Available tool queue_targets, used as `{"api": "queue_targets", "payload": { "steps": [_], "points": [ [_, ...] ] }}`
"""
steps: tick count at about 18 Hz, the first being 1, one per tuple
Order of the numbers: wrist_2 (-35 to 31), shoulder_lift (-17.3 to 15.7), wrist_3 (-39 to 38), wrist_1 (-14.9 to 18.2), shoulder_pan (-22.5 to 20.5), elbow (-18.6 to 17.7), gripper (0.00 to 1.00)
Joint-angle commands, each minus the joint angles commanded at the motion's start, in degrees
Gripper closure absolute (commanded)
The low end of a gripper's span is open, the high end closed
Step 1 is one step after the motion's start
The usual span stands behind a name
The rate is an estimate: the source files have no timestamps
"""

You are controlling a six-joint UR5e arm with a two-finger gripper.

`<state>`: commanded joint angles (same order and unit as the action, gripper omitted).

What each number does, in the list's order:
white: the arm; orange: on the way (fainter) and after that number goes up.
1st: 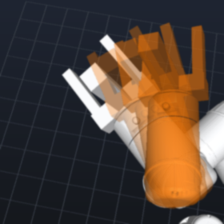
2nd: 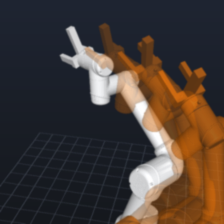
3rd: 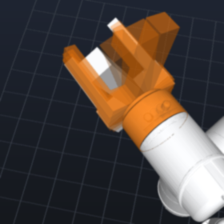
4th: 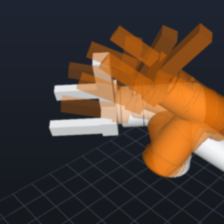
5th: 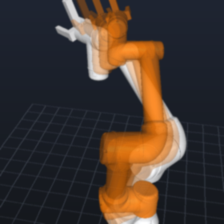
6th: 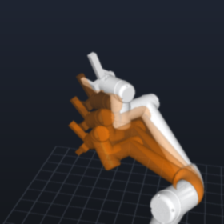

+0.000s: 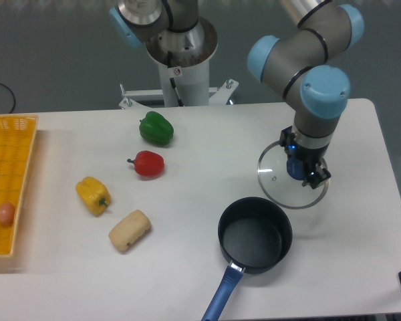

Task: Place the lid on the table
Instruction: 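Carry the glass lid by its blue knob away from the saucepan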

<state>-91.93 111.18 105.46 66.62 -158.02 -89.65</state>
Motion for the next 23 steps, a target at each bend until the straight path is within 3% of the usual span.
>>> {"api": "queue_targets", "payload": {
  "steps": [15, 23],
  "points": [
    [0.0, 4.8, 10.4, -3.7, -4.5, -0.5, 0.37],
    [0.0, 7.4, 10.6, -7.0, -4.5, -1.7, 0.37]
  ]
}}
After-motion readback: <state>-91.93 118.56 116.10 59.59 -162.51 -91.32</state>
